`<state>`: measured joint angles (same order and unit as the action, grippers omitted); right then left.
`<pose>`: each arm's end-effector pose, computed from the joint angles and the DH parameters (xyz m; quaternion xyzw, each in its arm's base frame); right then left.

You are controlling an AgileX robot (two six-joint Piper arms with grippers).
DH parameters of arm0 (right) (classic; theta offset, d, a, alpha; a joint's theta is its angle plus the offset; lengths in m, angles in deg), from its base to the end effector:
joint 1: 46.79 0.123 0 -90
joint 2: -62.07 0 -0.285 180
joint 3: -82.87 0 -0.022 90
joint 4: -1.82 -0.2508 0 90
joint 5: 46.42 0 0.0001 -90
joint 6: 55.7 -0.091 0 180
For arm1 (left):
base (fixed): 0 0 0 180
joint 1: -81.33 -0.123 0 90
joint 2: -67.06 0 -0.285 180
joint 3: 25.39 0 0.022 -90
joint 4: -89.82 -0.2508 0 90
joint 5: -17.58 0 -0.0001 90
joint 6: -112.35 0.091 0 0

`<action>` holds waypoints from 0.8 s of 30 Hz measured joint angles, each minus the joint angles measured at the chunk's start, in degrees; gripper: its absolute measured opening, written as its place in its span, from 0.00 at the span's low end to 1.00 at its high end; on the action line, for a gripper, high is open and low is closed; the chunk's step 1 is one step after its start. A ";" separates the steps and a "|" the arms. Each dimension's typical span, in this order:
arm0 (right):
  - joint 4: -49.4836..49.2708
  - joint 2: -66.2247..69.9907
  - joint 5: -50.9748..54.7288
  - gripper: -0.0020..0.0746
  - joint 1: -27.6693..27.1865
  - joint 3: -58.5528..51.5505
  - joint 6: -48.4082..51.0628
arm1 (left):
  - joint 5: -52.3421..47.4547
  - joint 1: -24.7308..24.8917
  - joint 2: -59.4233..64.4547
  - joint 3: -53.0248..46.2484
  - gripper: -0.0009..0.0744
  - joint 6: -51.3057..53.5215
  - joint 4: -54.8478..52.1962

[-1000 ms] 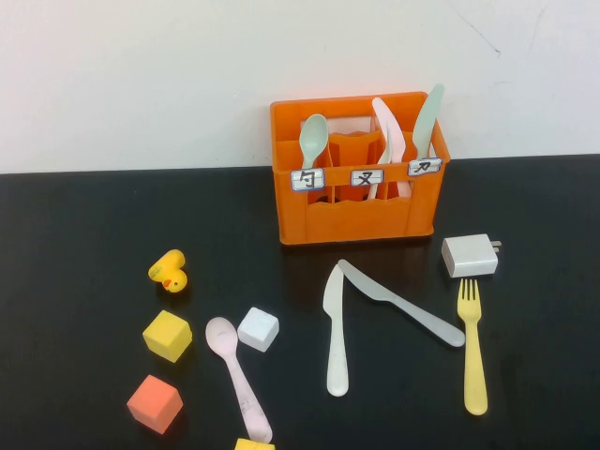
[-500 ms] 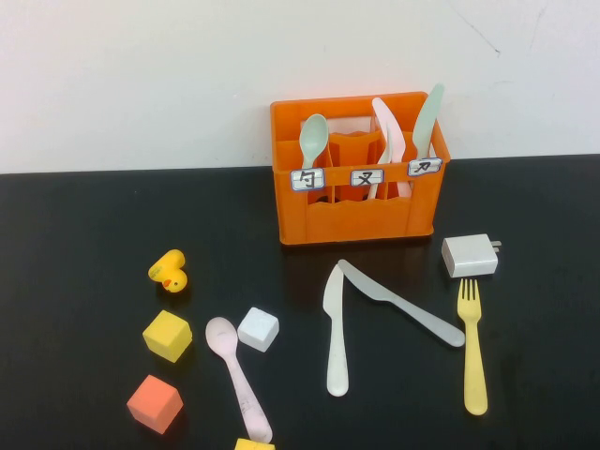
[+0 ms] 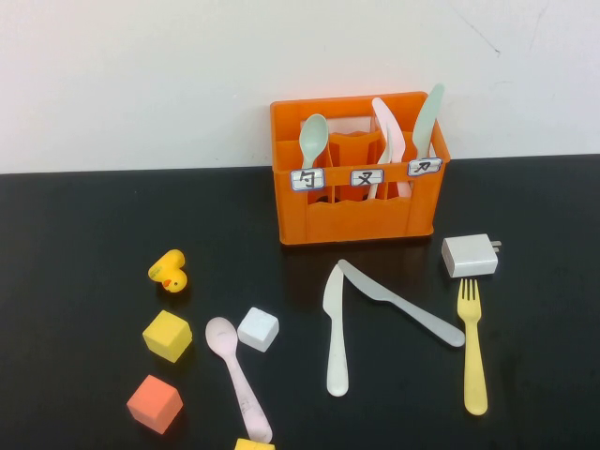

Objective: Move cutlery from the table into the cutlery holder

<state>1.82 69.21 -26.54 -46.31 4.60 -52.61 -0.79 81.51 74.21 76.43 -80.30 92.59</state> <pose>0.0532 0.0004 0.1763 -0.0248 0.7945 -0.0138 0.6066 0.0538 -0.0016 0.1792 -0.0986 0.7801 -0.0890 0.6114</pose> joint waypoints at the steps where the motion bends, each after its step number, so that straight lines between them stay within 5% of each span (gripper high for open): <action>1: 0.00 0.00 0.00 0.02 0.00 0.00 0.00 | 0.00 0.00 0.00 0.00 0.01 0.00 -0.02; 17: 0.00 0.00 -0.10 0.02 0.00 0.00 0.00 | 1.96 0.00 0.00 -0.11 0.01 0.00 -0.37; 24: 1.57 0.00 -9.76 0.02 0.00 -0.51 0.00 | 12.42 0.00 0.00 -0.23 0.01 0.00 -0.48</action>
<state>3.39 69.21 -36.31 -46.31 4.09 -52.61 11.63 81.51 74.21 76.20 -80.30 92.11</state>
